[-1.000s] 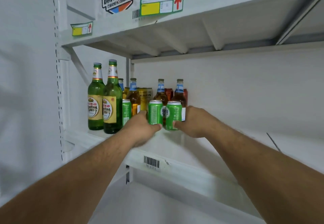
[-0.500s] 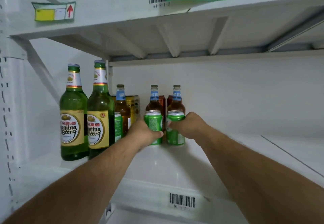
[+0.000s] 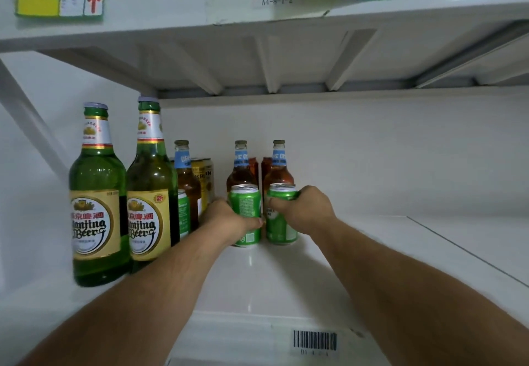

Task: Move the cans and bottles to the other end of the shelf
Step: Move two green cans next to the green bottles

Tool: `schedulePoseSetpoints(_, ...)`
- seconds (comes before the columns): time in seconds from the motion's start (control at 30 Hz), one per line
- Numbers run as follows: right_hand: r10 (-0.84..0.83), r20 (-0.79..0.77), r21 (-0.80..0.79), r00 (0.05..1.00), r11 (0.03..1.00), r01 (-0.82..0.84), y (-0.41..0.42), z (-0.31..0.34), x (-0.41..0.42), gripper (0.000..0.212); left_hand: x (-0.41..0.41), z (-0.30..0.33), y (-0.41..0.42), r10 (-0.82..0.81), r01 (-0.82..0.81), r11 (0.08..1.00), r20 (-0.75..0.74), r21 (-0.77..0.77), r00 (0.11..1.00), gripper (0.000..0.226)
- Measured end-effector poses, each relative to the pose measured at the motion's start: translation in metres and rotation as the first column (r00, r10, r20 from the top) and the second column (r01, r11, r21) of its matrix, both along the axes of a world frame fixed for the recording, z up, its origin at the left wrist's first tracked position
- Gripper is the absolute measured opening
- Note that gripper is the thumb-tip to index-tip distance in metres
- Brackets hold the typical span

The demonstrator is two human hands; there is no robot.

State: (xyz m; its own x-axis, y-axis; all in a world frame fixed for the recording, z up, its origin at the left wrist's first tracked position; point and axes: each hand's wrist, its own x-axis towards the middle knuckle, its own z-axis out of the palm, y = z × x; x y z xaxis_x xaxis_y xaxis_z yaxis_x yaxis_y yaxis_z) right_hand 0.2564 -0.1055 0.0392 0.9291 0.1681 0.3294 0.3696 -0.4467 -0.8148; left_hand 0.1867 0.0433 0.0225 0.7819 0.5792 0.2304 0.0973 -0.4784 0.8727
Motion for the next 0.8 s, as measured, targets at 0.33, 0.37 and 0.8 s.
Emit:
schedulePoseSetpoints(0.33,-0.095,0.082,0.185,0.992,0.980,0.078,-0.053,0.027,-0.028,0.043,-0.011,0.007,-0.021,-0.187,0.184,0.982,0.108,0.034,0.976,0.060)
schedulePoseSetpoints(0.37,-0.105,0.086,0.200,0.991,0.976,0.086,-0.061,0.030,-0.032,0.044,-0.012,0.008,-0.026,-0.221,0.217,0.975,0.110,0.042,0.969,0.056)
schedulePoseSetpoints(0.8,-0.280,0.120,0.280,0.952,0.930,0.238,-0.220,0.043,-0.083,0.045,-0.040,0.025,-0.177,-0.461,0.439,0.882,0.122,0.169,0.879,0.031)
